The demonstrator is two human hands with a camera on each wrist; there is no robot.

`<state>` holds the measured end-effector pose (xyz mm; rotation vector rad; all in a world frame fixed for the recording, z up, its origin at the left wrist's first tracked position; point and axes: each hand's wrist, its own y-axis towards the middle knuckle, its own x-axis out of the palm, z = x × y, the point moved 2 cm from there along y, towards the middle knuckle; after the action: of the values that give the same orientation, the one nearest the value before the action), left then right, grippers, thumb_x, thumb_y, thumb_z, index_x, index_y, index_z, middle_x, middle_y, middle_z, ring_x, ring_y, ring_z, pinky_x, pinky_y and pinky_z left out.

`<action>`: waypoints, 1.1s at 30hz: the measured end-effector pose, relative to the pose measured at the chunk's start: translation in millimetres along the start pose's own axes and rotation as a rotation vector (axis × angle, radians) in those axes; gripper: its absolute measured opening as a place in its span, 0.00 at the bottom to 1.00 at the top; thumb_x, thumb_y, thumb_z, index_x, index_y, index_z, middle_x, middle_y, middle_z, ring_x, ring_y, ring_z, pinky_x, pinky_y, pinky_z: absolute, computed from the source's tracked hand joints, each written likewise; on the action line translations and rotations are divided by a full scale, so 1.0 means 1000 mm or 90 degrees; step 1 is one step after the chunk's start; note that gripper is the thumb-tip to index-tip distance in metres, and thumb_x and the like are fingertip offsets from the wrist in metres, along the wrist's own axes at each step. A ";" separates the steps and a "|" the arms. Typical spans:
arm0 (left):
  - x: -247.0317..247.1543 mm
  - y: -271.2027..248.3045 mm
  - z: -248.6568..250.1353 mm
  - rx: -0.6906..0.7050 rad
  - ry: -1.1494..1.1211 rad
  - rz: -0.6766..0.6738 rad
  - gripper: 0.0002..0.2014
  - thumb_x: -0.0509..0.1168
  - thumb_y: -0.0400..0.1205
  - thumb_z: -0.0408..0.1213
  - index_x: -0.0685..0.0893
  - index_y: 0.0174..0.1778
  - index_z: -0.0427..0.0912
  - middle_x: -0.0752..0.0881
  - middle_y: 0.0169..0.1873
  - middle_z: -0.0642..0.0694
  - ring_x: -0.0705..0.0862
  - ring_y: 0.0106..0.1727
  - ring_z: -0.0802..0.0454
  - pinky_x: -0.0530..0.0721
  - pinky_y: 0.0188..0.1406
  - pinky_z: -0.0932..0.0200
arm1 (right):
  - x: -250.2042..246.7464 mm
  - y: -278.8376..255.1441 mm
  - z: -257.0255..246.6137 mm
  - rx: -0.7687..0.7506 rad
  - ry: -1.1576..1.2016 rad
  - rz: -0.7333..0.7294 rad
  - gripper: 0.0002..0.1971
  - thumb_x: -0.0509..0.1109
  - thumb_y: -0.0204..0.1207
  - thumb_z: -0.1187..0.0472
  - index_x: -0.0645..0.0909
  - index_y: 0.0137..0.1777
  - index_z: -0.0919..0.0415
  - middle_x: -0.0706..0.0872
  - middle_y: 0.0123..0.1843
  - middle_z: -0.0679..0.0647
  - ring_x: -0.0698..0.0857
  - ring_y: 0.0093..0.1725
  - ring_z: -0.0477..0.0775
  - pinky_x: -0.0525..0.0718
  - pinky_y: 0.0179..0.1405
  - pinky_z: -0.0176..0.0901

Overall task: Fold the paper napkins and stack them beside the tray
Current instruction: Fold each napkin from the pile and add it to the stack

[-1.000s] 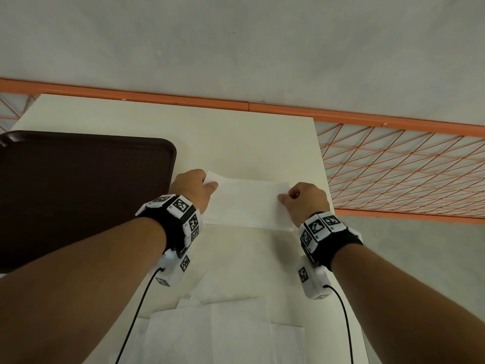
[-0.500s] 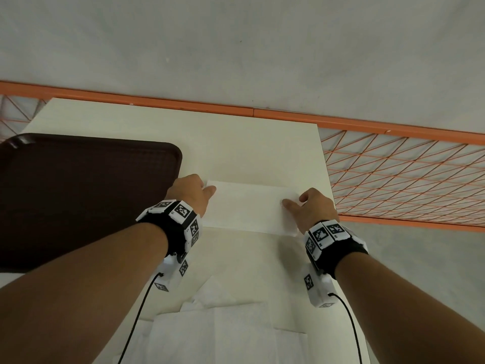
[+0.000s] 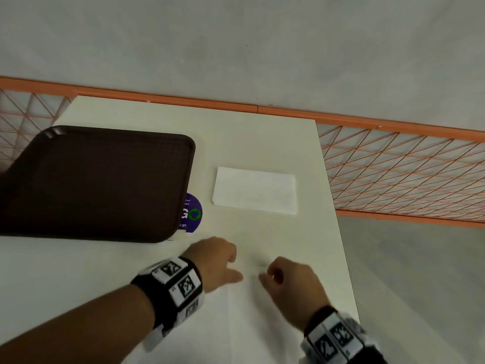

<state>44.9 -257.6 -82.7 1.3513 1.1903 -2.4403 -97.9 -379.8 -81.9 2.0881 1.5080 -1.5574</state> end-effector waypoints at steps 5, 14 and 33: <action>0.012 -0.014 0.013 0.007 0.082 -0.009 0.31 0.69 0.75 0.61 0.75 0.67 0.45 0.77 0.64 0.47 0.77 0.64 0.45 0.77 0.64 0.49 | 0.044 -0.056 0.003 -0.032 -0.030 -0.099 0.20 0.65 0.73 0.35 0.75 0.58 0.44 0.80 0.48 0.42 0.78 0.46 0.45 0.76 0.47 0.36; 0.007 -0.009 0.015 -0.059 -0.035 -0.021 0.20 0.74 0.73 0.51 0.83 0.58 0.47 0.84 0.59 0.49 0.83 0.58 0.47 0.81 0.61 0.53 | 0.062 -0.070 0.005 -0.075 -0.067 -0.070 0.24 0.64 0.77 0.40 0.70 0.68 0.51 0.75 0.65 0.48 0.77 0.63 0.54 0.77 0.57 0.44; -0.015 -0.082 -0.002 0.148 -0.484 0.120 0.11 0.66 0.77 0.52 0.85 0.46 0.49 0.91 0.42 0.41 0.86 0.42 0.43 0.84 0.52 0.39 | 0.031 -0.066 0.052 0.076 0.579 0.013 0.20 0.73 0.72 0.40 0.84 0.54 0.55 0.90 0.47 0.60 0.87 0.47 0.51 0.86 0.52 0.50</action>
<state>19.7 -204.3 -24.2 0.4245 0.5758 -2.6045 -182.4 -359.2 -101.9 3.0857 1.5877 -0.6755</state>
